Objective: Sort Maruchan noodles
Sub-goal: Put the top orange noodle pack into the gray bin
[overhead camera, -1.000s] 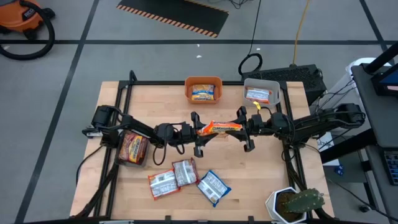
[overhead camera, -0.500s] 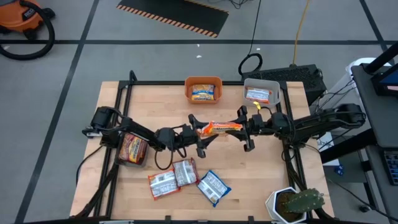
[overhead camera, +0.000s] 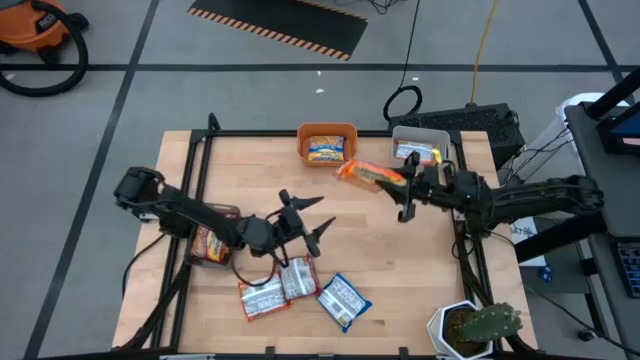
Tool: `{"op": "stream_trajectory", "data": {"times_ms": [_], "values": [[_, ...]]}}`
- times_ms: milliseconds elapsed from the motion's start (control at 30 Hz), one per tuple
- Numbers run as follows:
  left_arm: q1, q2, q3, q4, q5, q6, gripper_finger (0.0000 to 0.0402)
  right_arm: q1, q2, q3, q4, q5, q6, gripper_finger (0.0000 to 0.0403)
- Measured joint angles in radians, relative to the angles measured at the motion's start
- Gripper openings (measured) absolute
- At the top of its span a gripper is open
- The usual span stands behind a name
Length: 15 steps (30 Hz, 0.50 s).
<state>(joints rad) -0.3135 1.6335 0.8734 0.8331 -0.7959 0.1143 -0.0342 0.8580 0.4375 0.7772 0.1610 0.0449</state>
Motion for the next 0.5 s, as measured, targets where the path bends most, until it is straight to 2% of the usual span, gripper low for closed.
{"op": "stream_trajectory", "data": {"times_ms": [100,233,367,500], "values": [[-0.003,-0.037,0.000,-0.127,-0.009,-0.083,0.0296,-0.051,-0.032,0.062,-0.148,-0.004,0.002,0.0117],[-0.003,-0.048,0.000,-0.212,-0.009,-0.172,0.0296,-0.159,-0.031,0.182,-0.396,-0.014,-0.029,0.0122],[-0.003,-0.035,0.000,-0.273,-0.002,-0.268,0.0296,-0.307,-0.008,0.326,-0.625,-0.079,-0.026,0.0123],[-0.012,-0.031,-0.001,-0.343,0.028,-0.322,0.0296,-0.451,0.037,0.436,-0.769,-0.152,0.000,0.0124]]}}
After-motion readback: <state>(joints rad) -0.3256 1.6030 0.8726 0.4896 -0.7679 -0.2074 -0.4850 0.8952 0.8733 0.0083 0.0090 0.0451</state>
